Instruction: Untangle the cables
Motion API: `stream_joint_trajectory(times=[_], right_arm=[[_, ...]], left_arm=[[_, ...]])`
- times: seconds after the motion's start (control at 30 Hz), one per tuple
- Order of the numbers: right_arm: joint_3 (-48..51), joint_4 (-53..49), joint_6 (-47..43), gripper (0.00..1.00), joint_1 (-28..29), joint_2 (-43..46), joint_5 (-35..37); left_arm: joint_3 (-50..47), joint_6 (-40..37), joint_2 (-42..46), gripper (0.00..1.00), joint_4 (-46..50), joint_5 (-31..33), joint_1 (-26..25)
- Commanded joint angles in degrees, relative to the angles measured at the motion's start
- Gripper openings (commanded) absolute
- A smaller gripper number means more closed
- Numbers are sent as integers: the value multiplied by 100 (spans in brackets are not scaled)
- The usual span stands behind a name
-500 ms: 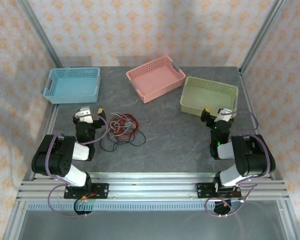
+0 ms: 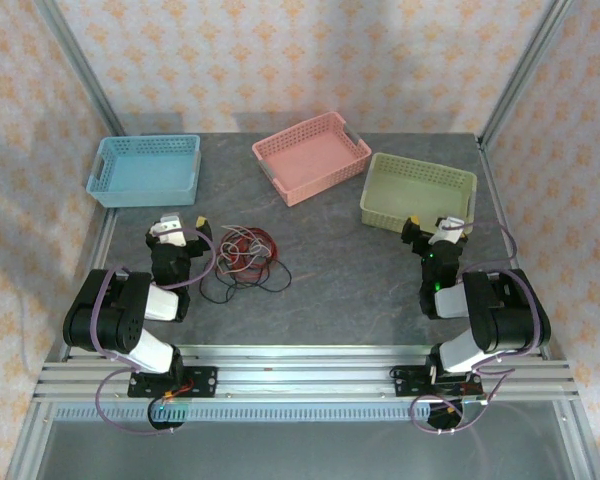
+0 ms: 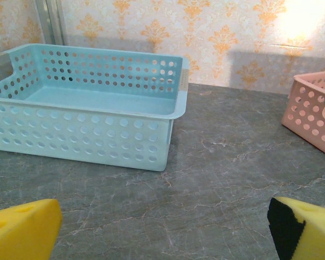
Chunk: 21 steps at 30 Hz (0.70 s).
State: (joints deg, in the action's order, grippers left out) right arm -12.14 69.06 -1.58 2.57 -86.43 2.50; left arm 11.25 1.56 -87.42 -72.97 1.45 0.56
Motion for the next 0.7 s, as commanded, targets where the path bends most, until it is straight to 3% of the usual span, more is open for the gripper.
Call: stream_joint_trajectory(times=[0.0, 0.2, 0.4, 0.53, 0.67], right_arm=[[-122, 117, -34, 100, 7, -50, 5], [-113, 125, -34, 100, 7, -40, 5], [-75, 185, -94, 100, 7, -15, -154], [59, 213, -235, 100, 49, 254, -357], [-85, -742, -236, 100, 144, 957, -352]], left_arm=[[117, 3, -56, 100, -244, -93, 63], [86, -6, -47, 99, -301, 78, 29], [-366, -133, -19, 99, -1228, 447, -193], [-658, -291, 490, 99, -1326, 824, -426], [-665, -230, 1560, 99, -130, 1103, -659]])
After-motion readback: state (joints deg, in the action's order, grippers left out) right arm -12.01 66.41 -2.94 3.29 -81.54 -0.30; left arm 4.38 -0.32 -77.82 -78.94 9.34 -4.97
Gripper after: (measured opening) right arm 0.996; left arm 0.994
